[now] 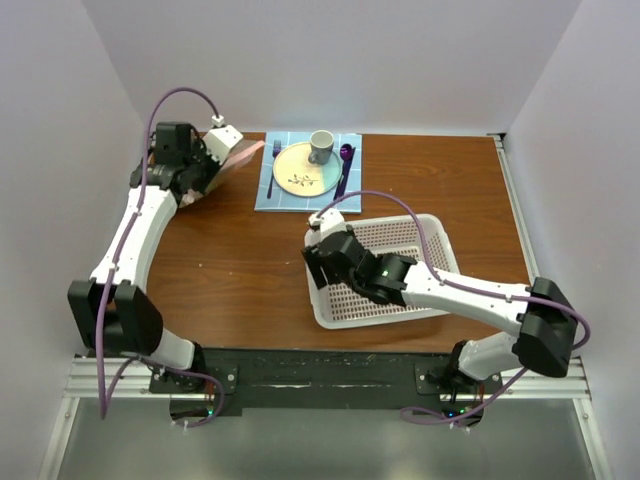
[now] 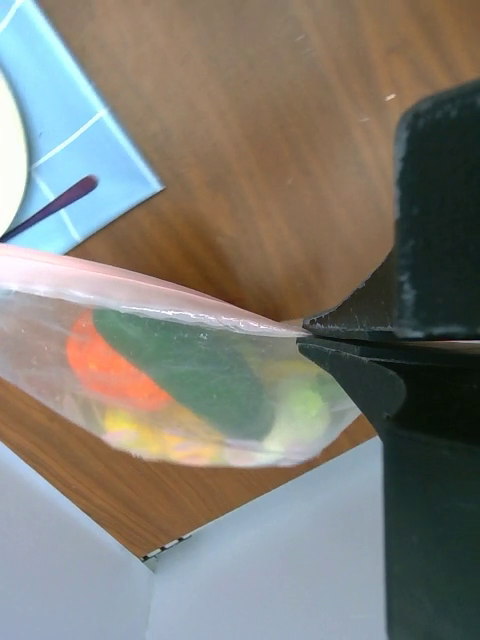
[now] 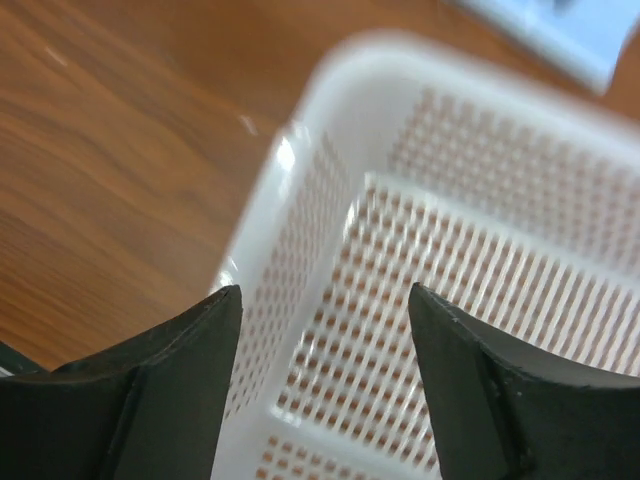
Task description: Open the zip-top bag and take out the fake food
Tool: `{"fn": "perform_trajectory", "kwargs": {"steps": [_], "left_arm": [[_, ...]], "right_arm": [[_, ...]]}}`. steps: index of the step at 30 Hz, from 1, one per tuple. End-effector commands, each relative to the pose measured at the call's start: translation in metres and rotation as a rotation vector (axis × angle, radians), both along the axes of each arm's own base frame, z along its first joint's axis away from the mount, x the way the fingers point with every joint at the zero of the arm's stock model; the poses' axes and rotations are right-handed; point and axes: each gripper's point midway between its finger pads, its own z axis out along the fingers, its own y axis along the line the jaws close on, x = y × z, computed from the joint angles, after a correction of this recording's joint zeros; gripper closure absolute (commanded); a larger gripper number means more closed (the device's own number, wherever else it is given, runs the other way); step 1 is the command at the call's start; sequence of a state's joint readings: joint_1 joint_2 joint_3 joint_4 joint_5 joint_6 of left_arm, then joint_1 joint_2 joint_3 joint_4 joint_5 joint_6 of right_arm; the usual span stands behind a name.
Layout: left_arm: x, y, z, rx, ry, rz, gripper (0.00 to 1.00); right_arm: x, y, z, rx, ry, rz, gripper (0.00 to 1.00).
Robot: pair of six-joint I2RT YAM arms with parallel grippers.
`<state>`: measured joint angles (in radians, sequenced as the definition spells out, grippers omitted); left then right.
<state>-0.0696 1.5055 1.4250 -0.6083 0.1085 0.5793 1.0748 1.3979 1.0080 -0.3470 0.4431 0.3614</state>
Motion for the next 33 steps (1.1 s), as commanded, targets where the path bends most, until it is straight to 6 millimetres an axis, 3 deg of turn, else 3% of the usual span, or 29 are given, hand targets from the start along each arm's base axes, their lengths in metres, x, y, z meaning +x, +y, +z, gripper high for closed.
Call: {"fn": "perform_trajectory", "kwargs": {"steps": [1, 3, 4, 6, 7, 8, 10, 13, 16, 23, 33], "left_arm": [[-0.051, -0.006, 0.022, -0.015, 0.026, -0.144, 1.0], [-0.062, -0.009, 0.033, -0.015, 0.015, -0.173, 1.0], [-0.071, -0.013, 0.034, -0.02, 0.033, -0.206, 1.0], [-0.08, -0.016, 0.039, -0.016, 0.041, -0.246, 1.0], [-0.088, -0.02, 0.043, -0.027, 0.061, -0.273, 1.0], [-0.092, -0.022, 0.045, -0.028, 0.068, -0.291, 1.0], [-0.107, -0.028, 0.049, -0.026, 0.102, -0.36, 1.0], [-0.127, -0.034, 0.054, -0.023, 0.139, -0.444, 1.0], [-0.142, -0.037, 0.062, -0.02, 0.157, -0.503, 1.0], [-0.156, -0.037, 0.084, 0.026, 0.059, -0.537, 1.0], [-0.164, -0.057, 0.096, -0.046, 0.01, -0.628, 1.0]], "right_arm": [[0.031, 0.059, 0.122, 0.169, -0.451, 0.273, 0.23], [0.032, 0.071, 0.142, 0.169, -0.568, 0.363, 0.13], [0.035, 0.079, 0.162, 0.206, -0.636, 0.375, 0.11], [0.041, 0.094, 0.161, 0.139, -0.675, 0.442, 0.11], [0.043, 0.101, 0.181, 0.152, -0.709, 0.446, 0.11], [0.048, 0.109, 0.176, 0.117, -0.723, 0.469, 0.11], [0.049, 0.12, 0.196, 0.138, -0.77, 0.498, 0.11], [0.049, 0.135, 0.207, 0.117, -0.821, 0.564, 0.11], [0.052, 0.144, 0.21, 0.077, -0.863, 0.606, 0.11], [0.048, 0.159, 0.218, 0.044, -0.923, 0.691, 0.11], [0.047, 0.172, 0.202, -0.026, -0.94, 0.768, 0.11]]}}
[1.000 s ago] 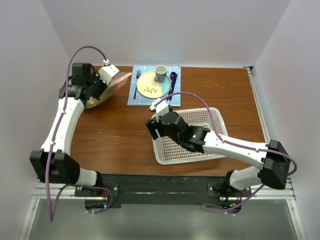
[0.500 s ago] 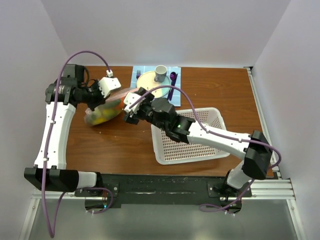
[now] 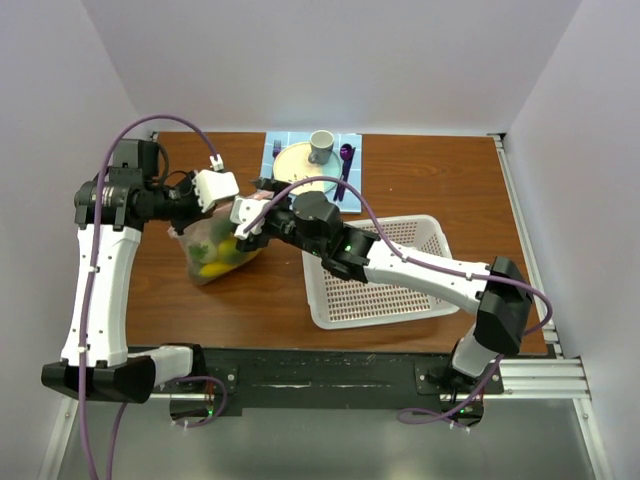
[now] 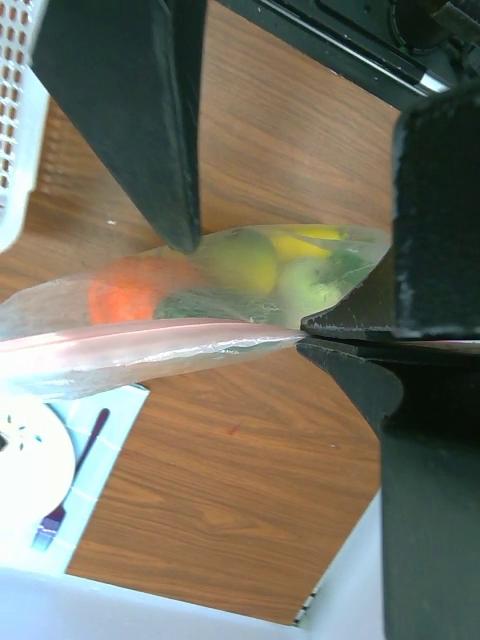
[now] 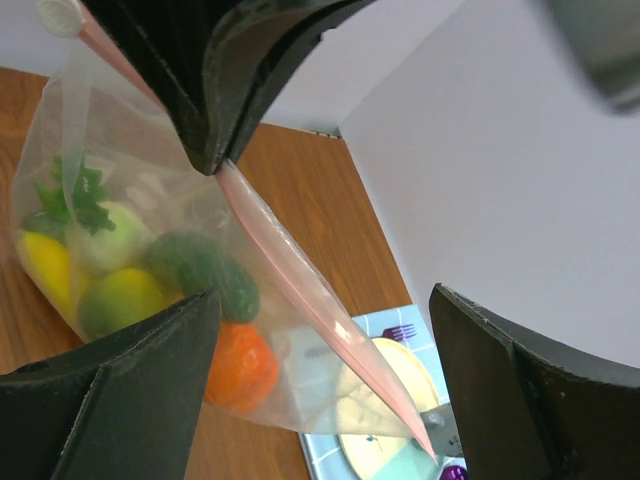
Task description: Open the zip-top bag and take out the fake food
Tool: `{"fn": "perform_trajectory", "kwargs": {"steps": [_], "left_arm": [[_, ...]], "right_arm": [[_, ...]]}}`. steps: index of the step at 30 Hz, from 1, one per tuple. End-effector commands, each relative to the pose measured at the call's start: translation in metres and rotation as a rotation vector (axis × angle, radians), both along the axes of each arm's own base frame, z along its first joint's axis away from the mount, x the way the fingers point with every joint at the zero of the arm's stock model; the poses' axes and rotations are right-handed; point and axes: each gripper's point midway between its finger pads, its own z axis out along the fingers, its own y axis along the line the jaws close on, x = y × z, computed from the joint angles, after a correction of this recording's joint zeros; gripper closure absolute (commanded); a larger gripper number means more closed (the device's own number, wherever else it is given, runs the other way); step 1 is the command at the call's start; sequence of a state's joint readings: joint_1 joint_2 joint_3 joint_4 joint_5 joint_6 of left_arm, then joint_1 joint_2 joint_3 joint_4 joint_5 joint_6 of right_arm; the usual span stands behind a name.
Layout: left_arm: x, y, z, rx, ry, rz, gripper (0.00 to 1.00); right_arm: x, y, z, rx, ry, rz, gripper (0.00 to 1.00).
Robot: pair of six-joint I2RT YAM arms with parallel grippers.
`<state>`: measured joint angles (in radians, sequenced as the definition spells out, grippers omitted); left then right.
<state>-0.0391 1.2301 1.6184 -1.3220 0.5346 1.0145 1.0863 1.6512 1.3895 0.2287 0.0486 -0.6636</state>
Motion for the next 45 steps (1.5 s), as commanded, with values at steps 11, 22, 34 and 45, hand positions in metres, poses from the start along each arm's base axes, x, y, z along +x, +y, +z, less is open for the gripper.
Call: {"fn": "perform_trajectory", "kwargs": {"steps": [11, 22, 34, 45], "left_arm": [[-0.008, -0.033, 0.037, -0.148, -0.105, -0.167, 1.0], [0.002, -0.036, 0.064, -0.204, -0.147, -0.108, 0.27], [0.021, 0.001, 0.106, -0.293, -0.292, 0.073, 0.0], [0.021, 0.004, 0.054, -0.337, -0.184, 0.021, 0.0]], "right_arm": [[-0.011, 0.029, 0.011, -0.049, -0.027, 0.128, 0.17], [-0.005, 0.023, -0.002, -0.107, 0.038, 0.105, 0.87], [0.047, -0.025, 0.02, -0.02, 0.133, -0.036, 0.84], [0.058, -0.04, 0.011, -0.021, 0.189, -0.045, 0.86]]}}
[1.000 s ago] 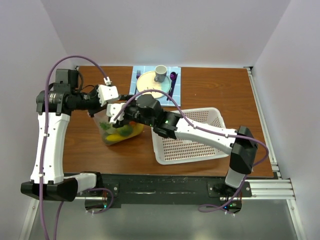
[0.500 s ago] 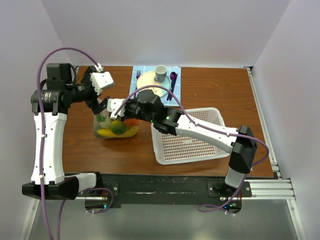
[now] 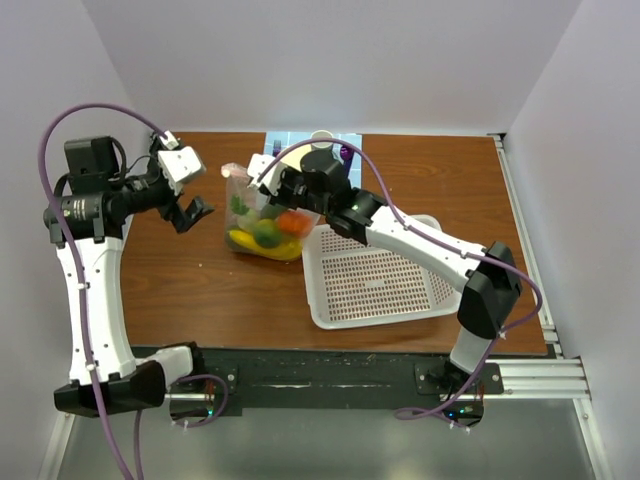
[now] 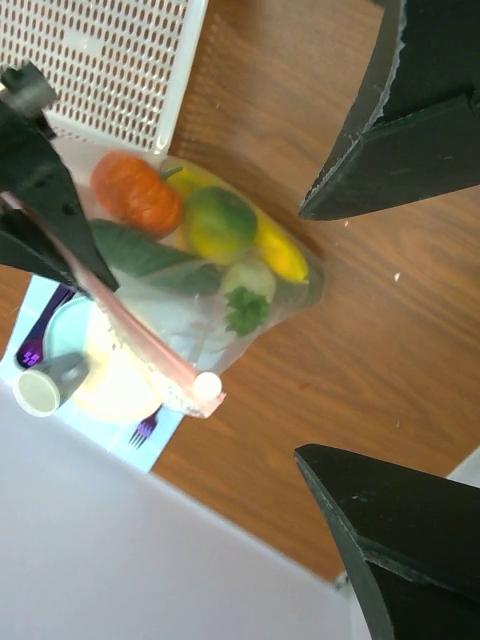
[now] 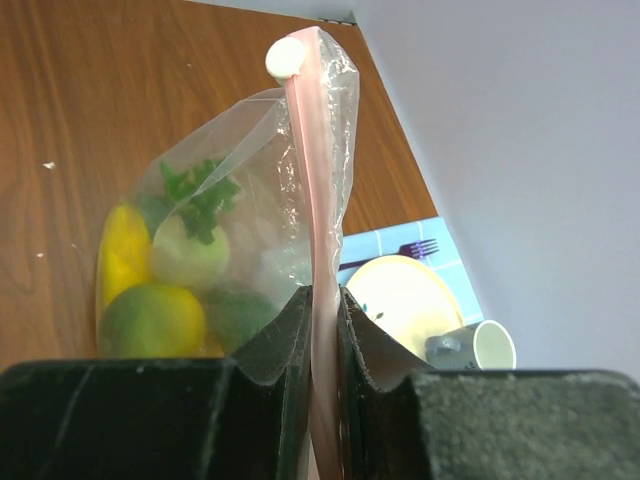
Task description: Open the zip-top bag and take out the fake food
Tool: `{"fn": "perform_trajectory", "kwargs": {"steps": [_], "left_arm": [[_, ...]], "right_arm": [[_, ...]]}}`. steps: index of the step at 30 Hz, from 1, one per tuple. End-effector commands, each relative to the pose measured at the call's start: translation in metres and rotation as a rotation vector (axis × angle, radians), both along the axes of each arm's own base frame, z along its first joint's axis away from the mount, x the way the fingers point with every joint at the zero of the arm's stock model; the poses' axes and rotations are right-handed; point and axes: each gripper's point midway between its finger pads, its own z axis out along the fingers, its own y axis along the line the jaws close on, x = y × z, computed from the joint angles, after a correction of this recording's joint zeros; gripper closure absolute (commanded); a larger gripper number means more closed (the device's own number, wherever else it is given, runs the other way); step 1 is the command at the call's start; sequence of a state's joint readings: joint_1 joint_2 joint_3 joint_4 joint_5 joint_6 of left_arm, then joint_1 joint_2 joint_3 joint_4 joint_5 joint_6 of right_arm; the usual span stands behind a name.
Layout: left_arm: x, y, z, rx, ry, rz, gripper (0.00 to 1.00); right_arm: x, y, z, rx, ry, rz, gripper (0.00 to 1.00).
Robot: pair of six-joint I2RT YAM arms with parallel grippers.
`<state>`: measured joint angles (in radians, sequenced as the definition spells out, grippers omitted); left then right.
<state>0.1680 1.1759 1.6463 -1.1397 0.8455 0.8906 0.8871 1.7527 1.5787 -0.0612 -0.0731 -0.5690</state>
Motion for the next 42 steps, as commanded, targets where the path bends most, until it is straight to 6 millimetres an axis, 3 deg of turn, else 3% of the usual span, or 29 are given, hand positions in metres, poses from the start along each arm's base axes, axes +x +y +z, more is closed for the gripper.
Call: {"fn": "perform_trajectory", "kwargs": {"steps": [1, 3, 4, 8, 11, 15, 18, 23, 27, 32, 36, 39, 40, 42], "left_arm": [[0.012, 0.007, -0.017, -0.081, 0.027, -0.023, 0.0], [0.021, 0.008, -0.015, -0.186, 0.041, -0.033, 0.01], [0.033, 0.021, -0.01, -0.254, 0.04, 0.012, 0.01], [0.014, 0.015, -0.01, -0.517, 0.039, -0.198, 0.0], [0.007, 0.018, -0.024, -0.636, 0.022, -0.286, 0.0], [0.012, 0.014, -0.047, -0.642, 0.008, -0.299, 0.0], [0.014, 0.007, -0.053, -0.643, -0.005, -0.315, 0.01], [0.012, -0.015, -0.057, -0.625, -0.045, -0.376, 0.02], [0.017, -0.029, -0.058, -0.621, -0.045, -0.427, 0.04], [0.031, -0.027, -0.051, -0.609, -0.068, -0.436, 0.05], [0.038, -0.028, -0.048, -0.609, -0.065, -0.449, 0.07], [0.036, -0.035, -0.049, -0.603, -0.072, -0.475, 0.22], [0.037, -0.037, -0.049, -0.6, -0.077, -0.482, 0.35], [0.036, -0.042, -0.048, -0.597, -0.079, -0.499, 0.48]], "right_arm": [[-0.02, -0.002, 0.045, 0.098, -0.012, 0.043, 0.86], [-0.025, -0.003, 0.046, 0.11, -0.005, 0.06, 0.85], [-0.028, -0.005, 0.05, 0.123, -0.004, 0.066, 0.84], [-0.032, -0.008, 0.051, 0.131, 0.017, 0.074, 0.83], [-0.034, -0.008, 0.053, 0.139, 0.036, 0.084, 0.81], [-0.039, -0.006, 0.053, 0.149, 0.077, 0.108, 0.79], [-0.044, -0.002, 0.052, 0.157, 0.099, 0.129, 0.79], [-0.047, 0.0, 0.051, 0.166, 0.125, 0.145, 0.79], [-0.053, 0.002, 0.053, 0.153, 0.151, 0.174, 0.73], [-0.063, -0.002, 0.067, 0.146, 0.16, 0.202, 0.56], [-0.067, -0.004, 0.076, 0.161, 0.158, 0.208, 0.53], [-0.066, -0.007, 0.074, 0.161, 0.157, 0.195, 0.53], [-0.066, -0.007, 0.071, 0.156, 0.162, 0.195, 0.54], [-0.066, -0.005, 0.069, 0.158, 0.169, 0.195, 0.54]]}}
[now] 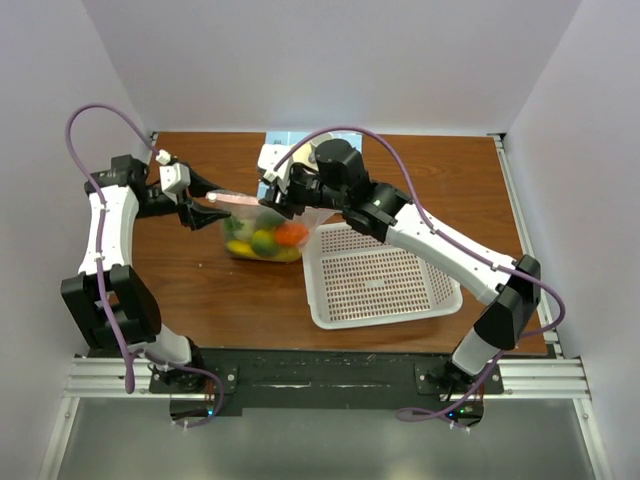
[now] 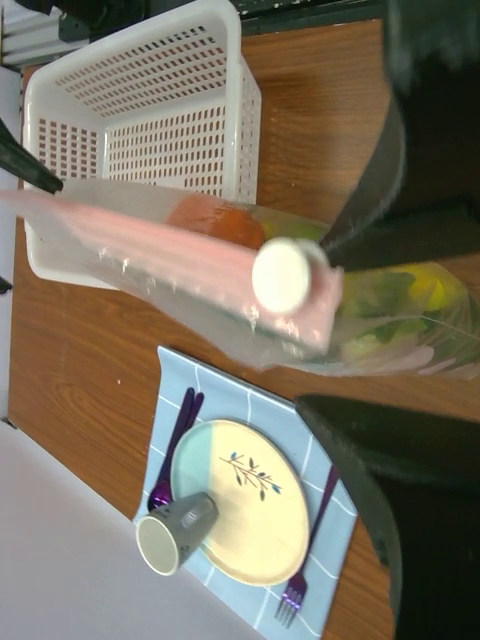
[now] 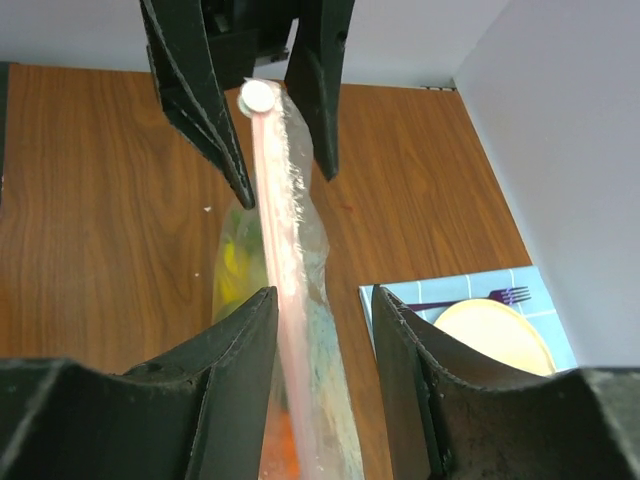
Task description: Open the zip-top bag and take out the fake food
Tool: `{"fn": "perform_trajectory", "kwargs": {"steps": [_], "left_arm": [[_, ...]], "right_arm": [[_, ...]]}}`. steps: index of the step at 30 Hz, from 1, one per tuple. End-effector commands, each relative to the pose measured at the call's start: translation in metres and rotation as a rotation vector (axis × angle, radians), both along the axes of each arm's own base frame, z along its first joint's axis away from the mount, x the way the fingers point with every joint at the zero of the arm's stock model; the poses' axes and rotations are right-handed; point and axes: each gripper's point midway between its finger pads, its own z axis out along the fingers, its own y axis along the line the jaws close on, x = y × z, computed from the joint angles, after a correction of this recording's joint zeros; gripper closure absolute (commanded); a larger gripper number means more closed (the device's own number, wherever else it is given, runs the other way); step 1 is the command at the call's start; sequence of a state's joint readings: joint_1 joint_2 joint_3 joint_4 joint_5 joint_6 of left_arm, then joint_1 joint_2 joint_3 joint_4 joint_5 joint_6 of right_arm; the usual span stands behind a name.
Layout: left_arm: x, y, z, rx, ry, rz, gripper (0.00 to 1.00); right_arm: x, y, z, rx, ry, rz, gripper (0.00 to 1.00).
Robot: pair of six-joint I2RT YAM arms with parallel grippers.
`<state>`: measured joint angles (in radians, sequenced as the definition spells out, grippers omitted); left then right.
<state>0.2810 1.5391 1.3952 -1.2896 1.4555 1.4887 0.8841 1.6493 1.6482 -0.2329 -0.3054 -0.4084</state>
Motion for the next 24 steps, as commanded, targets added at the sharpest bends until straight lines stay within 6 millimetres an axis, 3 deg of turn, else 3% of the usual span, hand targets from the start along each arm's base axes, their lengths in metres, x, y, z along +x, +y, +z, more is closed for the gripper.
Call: {"fn": "perform_trajectory", "kwargs": {"steps": [1, 5, 10, 19, 24], "left_arm": [[-0.003, -0.022, 0.055, -0.216, -0.15, -0.074, 0.58], [-0.007, -0.028, 0.063, -0.216, -0.15, -0.1, 0.65], [-0.009, -0.03, 0.072, -0.214, -0.154, -0.108, 0.64], [-0.017, -0.031, 0.072, -0.215, -0.146, -0.108, 0.65], [-0.023, -0.033, 0.086, -0.209, -0.16, -0.118, 0.64]], "right_arm": [[-0.006, -0.004, 0.025, 0.05, -0.012, 0.004, 0.54], [-0.005, -0.005, 0.032, 0.056, -0.027, -0.002, 0.53], [-0.02, -0.002, 0.039, 0.048, -0.035, 0.052, 0.39], [-0.012, 0.016, 0.015, -0.052, -0.134, 0.021, 0.36], [0.007, 0.021, -0.006, -0.137, -0.205, -0.047, 0.37]]}}
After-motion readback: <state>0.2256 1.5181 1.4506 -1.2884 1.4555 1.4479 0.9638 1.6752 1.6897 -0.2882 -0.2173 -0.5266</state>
